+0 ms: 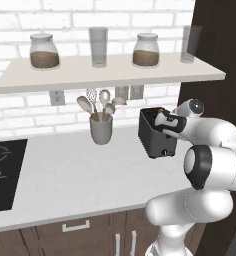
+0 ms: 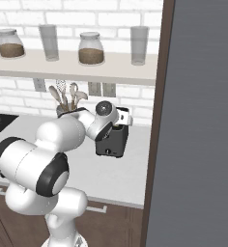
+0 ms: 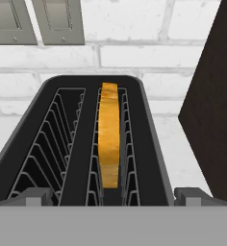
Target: Start the toaster. Once the lever pops up, take the bread to the plate on the dining counter.
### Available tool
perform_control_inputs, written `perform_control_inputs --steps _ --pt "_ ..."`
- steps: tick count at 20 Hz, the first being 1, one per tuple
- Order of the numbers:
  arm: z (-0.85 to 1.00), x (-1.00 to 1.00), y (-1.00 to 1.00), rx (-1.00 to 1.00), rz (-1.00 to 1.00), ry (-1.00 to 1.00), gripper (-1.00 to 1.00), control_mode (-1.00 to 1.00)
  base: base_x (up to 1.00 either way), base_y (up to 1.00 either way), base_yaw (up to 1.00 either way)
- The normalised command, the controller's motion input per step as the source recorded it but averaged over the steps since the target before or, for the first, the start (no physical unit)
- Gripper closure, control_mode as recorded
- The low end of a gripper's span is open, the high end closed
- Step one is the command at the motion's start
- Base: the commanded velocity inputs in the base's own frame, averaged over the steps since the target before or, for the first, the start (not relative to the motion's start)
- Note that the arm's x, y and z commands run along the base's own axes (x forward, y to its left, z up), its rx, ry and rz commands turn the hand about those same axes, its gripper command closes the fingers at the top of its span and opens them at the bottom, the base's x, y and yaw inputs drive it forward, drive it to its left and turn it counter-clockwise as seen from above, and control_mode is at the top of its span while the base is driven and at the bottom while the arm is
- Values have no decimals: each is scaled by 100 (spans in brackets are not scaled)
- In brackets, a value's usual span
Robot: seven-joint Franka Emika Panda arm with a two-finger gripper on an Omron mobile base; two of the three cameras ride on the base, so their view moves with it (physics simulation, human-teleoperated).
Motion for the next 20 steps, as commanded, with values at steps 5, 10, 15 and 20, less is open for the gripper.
perform_control_inputs --steps 5,10,15,20 --pt "0 0 0 0 0 0 -100 -100 0 0 0" --pt "0 0 0 0 0 0 -100 -100 0 0 0" --pt "0 1 0 0 0 -1 -100 -100 0 0 0" --pt "0 8 0 0 0 -1 -100 -100 0 0 0"
